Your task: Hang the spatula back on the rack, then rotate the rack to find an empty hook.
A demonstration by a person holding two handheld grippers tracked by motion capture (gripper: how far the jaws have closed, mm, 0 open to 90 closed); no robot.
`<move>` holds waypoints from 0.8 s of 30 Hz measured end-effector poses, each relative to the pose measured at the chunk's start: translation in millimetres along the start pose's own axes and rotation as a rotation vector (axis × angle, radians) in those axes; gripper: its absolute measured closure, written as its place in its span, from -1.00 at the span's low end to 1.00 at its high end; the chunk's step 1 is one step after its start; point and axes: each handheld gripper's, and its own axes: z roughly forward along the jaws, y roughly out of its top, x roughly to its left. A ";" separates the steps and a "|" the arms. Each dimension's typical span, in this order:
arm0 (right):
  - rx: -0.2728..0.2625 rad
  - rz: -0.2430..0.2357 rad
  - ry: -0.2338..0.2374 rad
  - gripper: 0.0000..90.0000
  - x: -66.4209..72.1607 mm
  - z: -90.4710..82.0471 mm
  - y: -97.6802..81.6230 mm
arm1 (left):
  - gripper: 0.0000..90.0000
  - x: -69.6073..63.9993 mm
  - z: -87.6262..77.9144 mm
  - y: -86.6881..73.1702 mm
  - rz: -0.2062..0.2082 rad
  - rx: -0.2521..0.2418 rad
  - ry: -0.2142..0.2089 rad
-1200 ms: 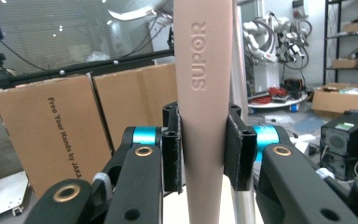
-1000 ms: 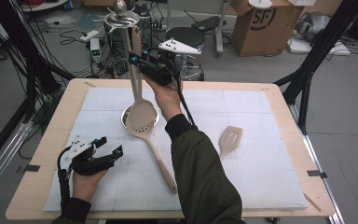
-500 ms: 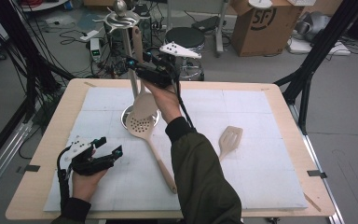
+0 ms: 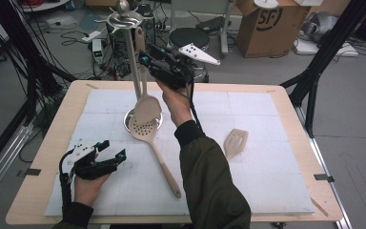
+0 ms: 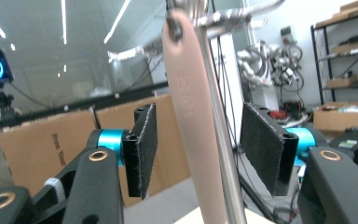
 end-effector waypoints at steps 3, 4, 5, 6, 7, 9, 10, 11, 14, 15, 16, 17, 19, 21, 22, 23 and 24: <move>-0.045 0.011 0.000 0.05 -0.5 -5.0 7.5 | -0.51 -0.9 -0.4 0.2 0.003 0.002 -0.003; -0.061 0.019 0.000 0.04 -1.0 -6.4 10.0 | -0.51 -1.1 -0.2 0.2 0.005 0.003 -0.004; -0.074 0.035 0.002 -0.01 -2.1 -7.7 12.6 | -0.51 -1.9 0.3 0.1 0.004 0.003 -0.004; -0.084 0.055 0.008 -0.05 -3.4 -8.4 15.3 | -0.51 -2.1 0.6 0.0 0.007 0.006 -0.009; -0.092 0.064 0.006 -0.08 -4.3 -8.6 18.0 | -0.51 -2.3 0.7 0.1 0.013 0.008 -0.006; -0.106 0.068 0.004 -0.10 -4.2 -8.5 23.6 | -0.51 -3.0 0.9 0.0 0.009 0.004 -0.008; -0.111 0.064 0.000 -0.04 -3.5 -8.3 25.9 | -0.51 -3.1 0.7 -0.1 0.008 0.005 -0.005; -0.125 0.059 0.010 0.12 -2.7 -8.3 27.6 | -0.51 -3.0 0.7 -0.2 0.009 0.005 -0.006; -0.130 0.041 0.009 0.34 -1.3 -8.8 31.4 | -0.51 -2.8 0.4 -0.5 0.005 0.004 -0.006; -0.135 0.042 0.005 0.41 -1.5 -8.6 32.1 | -0.51 -2.6 0.2 -0.5 0.007 0.005 -0.007; -0.136 0.043 0.012 0.48 -2.1 -8.6 32.6 | -0.51 -2.5 0.0 -0.5 0.008 0.005 -0.007; -0.142 0.051 0.014 0.50 -2.0 -8.3 32.9 | -0.51 -2.3 0.0 -0.5 0.009 0.005 -0.006; -0.139 0.053 0.013 0.58 -3.2 -7.1 33.5 | -0.51 -2.3 0.5 -0.6 0.006 0.003 -0.006; -0.136 0.053 0.014 0.65 -3.2 -5.0 33.9 | -0.51 -2.1 1.0 -0.9 0.007 0.007 -0.006; -0.135 0.050 0.014 0.70 -3.5 -3.9 34.1 | -0.51 -1.9 1.0 -0.9 0.007 0.008 -0.006; -0.134 0.047 0.015 0.74 -3.5 -2.6 34.6 | -0.51 -1.8 0.9 -0.9 0.006 0.007 -0.004; -0.133 0.044 0.013 0.78 -3.4 -1.2 35.3 | -0.51 -1.4 0.8 -1.0 0.006 0.005 -0.005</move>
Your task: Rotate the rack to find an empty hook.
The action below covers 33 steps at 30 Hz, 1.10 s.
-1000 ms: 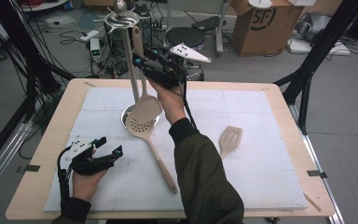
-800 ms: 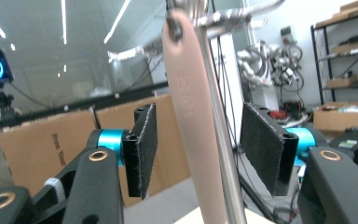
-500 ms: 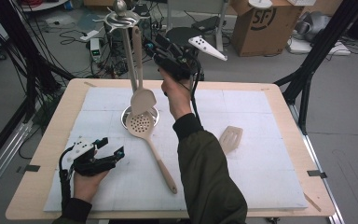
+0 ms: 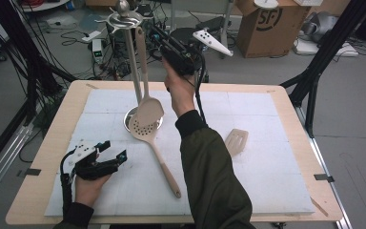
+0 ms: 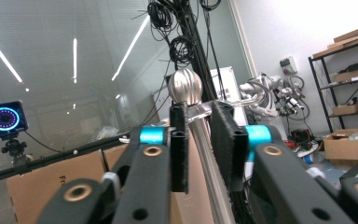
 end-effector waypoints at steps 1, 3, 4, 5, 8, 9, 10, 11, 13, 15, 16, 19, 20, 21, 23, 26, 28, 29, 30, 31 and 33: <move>0.001 -0.005 -0.002 0.81 0.3 1.1 0.6 | -0.51 0.3 -0.1 -0.1 -0.001 -0.001 0.001; 0.001 -0.007 -0.005 0.86 1.8 4.5 2.1 | -0.51 0.8 -0.3 -0.1 -0.004 0.001 0.001; 0.002 -0.009 -0.005 0.89 2.1 5.7 2.2 | -0.51 0.9 -0.2 -0.2 -0.005 -0.001 0.000; 0.006 -0.010 -0.004 0.90 2.1 7.1 2.5 | -0.51 0.9 -0.3 -0.2 -0.005 -0.001 -0.002; 0.010 -0.007 0.002 0.92 3.0 9.7 3.1 | -0.51 1.1 -0.2 -0.2 -0.005 -0.001 -0.002; 0.013 -0.016 -0.003 0.92 3.3 10.5 3.4 | -0.51 1.1 -0.2 -0.2 -0.005 -0.001 -0.003; 0.016 -0.017 -0.005 0.93 3.7 11.1 3.9 | -0.51 1.1 -0.2 -0.3 -0.005 -0.002 -0.003; 0.014 -0.018 -0.005 0.95 3.7 11.6 3.9 | -0.51 1.0 -0.3 -0.3 -0.005 -0.002 -0.004; 0.022 -0.022 -0.009 0.97 3.6 12.4 3.6 | -0.51 0.9 -0.3 -0.2 -0.005 -0.002 -0.004; 0.035 -0.023 -0.007 0.98 3.8 14.0 2.5 | -0.51 0.9 -0.3 -0.2 -0.006 -0.001 -0.004; 0.041 -0.025 -0.004 0.98 4.3 14.7 2.0 | -0.51 0.9 -0.3 -0.2 -0.005 -0.002 -0.004; 0.034 -0.027 0.000 0.98 6.1 16.5 0.6 | -0.51 1.4 -0.4 0.0 -0.001 -0.003 -0.002; 0.035 -0.018 0.003 0.98 6.8 16.0 0.6 | -0.51 1.3 -0.5 0.0 -0.002 -0.003 -0.001; 0.037 -0.022 0.006 0.98 6.8 15.8 0.7 | -0.51 1.3 -0.5 0.0 -0.002 -0.003 -0.001; 0.038 -0.028 0.011 0.98 8.9 16.0 1.0 | -0.51 1.0 -0.3 -0.1 -0.004 -0.003 -0.003; 0.045 -0.035 0.024 0.98 10.8 16.5 0.5 | -0.51 0.6 -0.3 -0.1 -0.007 -0.003 -0.004; 0.045 -0.032 0.033 0.98 12.1 17.2 -0.5 | -0.51 1.1 -0.5 0.0 -0.003 -0.003 -0.002; 0.048 -0.038 0.033 0.98 12.3 17.3 -0.5 | -0.51 0.9 -0.5 0.0 -0.005 -0.006 -0.002; 0.047 -0.035 0.035 0.98 13.2 17.6 -0.8 | -0.51 0.9 -0.6 0.0 -0.004 -0.004 -0.003; 0.051 -0.041 0.037 0.98 14.0 17.8 -1.1 | -0.51 0.9 -0.5 0.0 -0.004 -0.004 -0.003; 0.057 -0.047 0.042 0.98 17.2 18.8 -1.7 | -0.51 0.5 -0.4 0.0 -0.005 -0.003 -0.004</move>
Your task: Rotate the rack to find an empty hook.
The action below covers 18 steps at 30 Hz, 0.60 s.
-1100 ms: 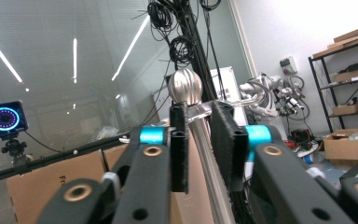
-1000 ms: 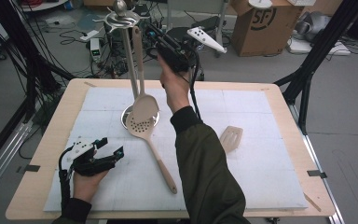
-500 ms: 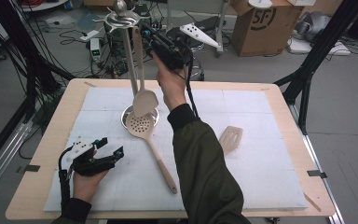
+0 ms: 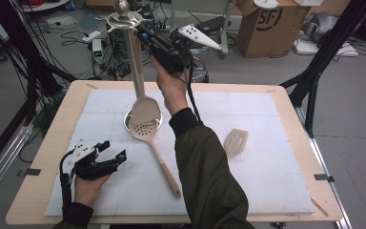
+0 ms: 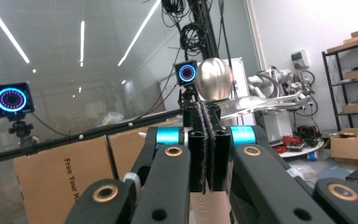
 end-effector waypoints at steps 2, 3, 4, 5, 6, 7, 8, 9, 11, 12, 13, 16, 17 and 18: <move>0.007 -0.013 0.007 0.98 3.0 1.3 -0.9 | -0.51 -0.1 0.0 0.1 0.000 -0.001 -0.001; 0.008 -0.012 0.010 0.98 4.5 2.2 -1.6 | -0.51 -0.2 0.0 0.1 -0.001 -0.002 -0.001; 0.009 -0.010 0.009 0.98 5.4 3.1 -2.3 | -0.51 -0.3 -0.2 0.2 0.001 -0.002 0.002; 0.008 -0.009 0.012 0.98 6.3 4.0 -3.1 | -0.51 -0.2 -0.2 0.2 0.001 -0.001 0.002; 0.010 -0.004 0.013 0.98 7.2 4.1 -3.4 | -0.51 -0.2 -0.2 0.2 0.001 -0.002 0.002; 0.009 -0.006 0.016 0.98 8.0 4.8 -3.9 | -0.51 0.1 -0.2 0.2 0.004 0.000 0.001; 0.009 -0.007 0.017 0.98 9.1 5.6 -4.4 | -0.51 0.0 -0.2 0.2 0.001 -0.002 0.001; 0.012 -0.006 0.020 0.98 10.2 5.9 -4.6 | -0.51 0.1 -0.4 0.2 0.003 0.000 0.002; 0.009 -0.005 0.023 0.98 11.7 6.8 -5.0 | -0.51 -0.1 -0.3 0.2 0.002 -0.001 0.002; 0.012 -0.004 0.025 0.98 12.4 7.1 -5.1 | -0.51 -0.1 -0.4 0.3 0.003 -0.001 0.002; 0.008 -0.008 0.025 0.98 13.0 7.9 -5.4 | -0.51 0.0 -0.5 0.3 0.004 0.000 0.001; 0.014 -0.005 0.032 0.98 15.8 9.4 -5.9 | -0.51 -0.1 -0.4 0.3 0.003 -0.001 0.001; 0.015 -0.008 0.035 0.98 16.2 9.8 -6.1 | -0.51 -0.1 -0.6 0.3 0.003 0.000 0.001; 0.015 -0.008 0.036 0.98 17.0 10.4 -6.1 | -0.51 0.0 -0.8 0.4 0.007 0.001 0.001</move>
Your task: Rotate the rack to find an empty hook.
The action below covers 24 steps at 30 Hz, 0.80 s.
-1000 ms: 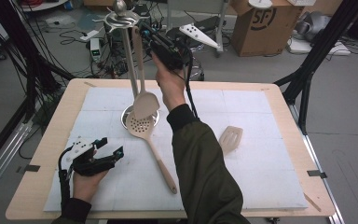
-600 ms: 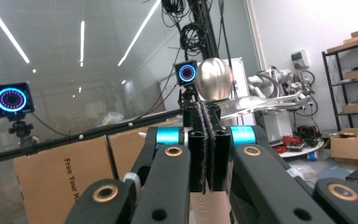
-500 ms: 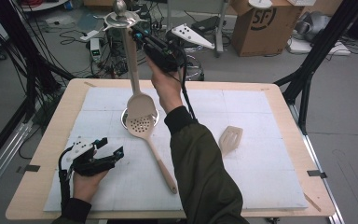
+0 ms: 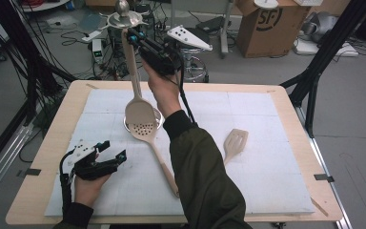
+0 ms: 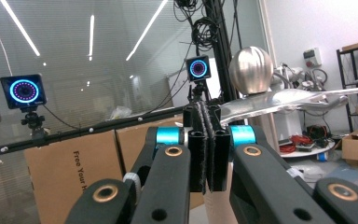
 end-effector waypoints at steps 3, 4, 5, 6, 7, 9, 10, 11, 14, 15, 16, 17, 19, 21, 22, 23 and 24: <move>0.007 -0.002 0.005 0.98 2.0 1.5 -0.1 | -0.51 0.2 -0.4 0.1 -0.002 0.001 -0.001; 0.007 -0.005 0.005 0.98 2.3 2.1 0.0 | -0.51 0.1 -0.6 0.0 -0.005 -0.001 0.000; 0.011 -0.003 0.008 0.98 2.9 2.7 0.1 | -0.51 0.2 -0.5 0.0 -0.006 -0.003 -0.002; 0.013 -0.002 0.009 0.98 3.0 3.0 0.4 | -0.51 0.2 -0.5 0.0 -0.006 -0.002 -0.002; 0.018 -0.004 0.009 0.98 2.7 3.0 0.6 | -0.51 0.4 -0.6 0.0 -0.004 0.001 -0.003; 0.019 -0.005 0.010 0.98 2.9 3.7 0.7 | -0.51 0.1 -0.6 0.0 -0.005 -0.001 0.000; 0.021 -0.005 0.010 0.98 3.1 3.9 0.9 | -0.51 0.2 -0.7 0.0 -0.004 -0.001 -0.001; 0.021 -0.003 0.015 0.98 3.5 4.3 1.0 | -0.51 0.0 -0.7 0.0 -0.007 -0.002 -0.002; 0.021 -0.012 0.022 0.98 5.4 6.4 0.3 | -0.51 0.0 -0.7 0.1 -0.009 -0.004 -0.002; 0.025 -0.007 0.026 0.98 6.5 7.4 0.1 | -0.51 -0.1 -0.7 0.1 -0.009 -0.005 -0.002; 0.028 -0.009 0.026 0.98 7.2 8.2 0.2 | -0.51 -0.3 -0.8 0.1 -0.009 -0.005 -0.001; 0.028 -0.011 0.026 0.98 7.6 9.0 0.2 | -0.51 -0.2 -0.8 0.2 -0.006 -0.004 -0.002; 0.030 -0.009 0.023 0.98 8.3 9.3 0.7 | -0.51 -0.6 -0.7 0.1 -0.006 -0.005 0.000; 0.031 -0.007 0.022 0.99 8.5 9.2 1.0 | -0.51 -0.6 -0.9 0.3 -0.006 -0.009 0.001; 0.032 -0.012 0.019 0.98 8.0 8.7 1.3 | -0.51 -0.1 -1.2 0.2 -0.003 -0.010 -0.001; 0.032 -0.008 0.021 0.98 8.1 8.3 1.7 | -0.51 -0.2 -1.8 0.3 -0.005 -0.006 -0.001; 0.031 -0.008 0.019 0.99 7.5 7.8 2.1 | -0.51 -0.1 -1.7 0.2 -0.005 -0.008 0.000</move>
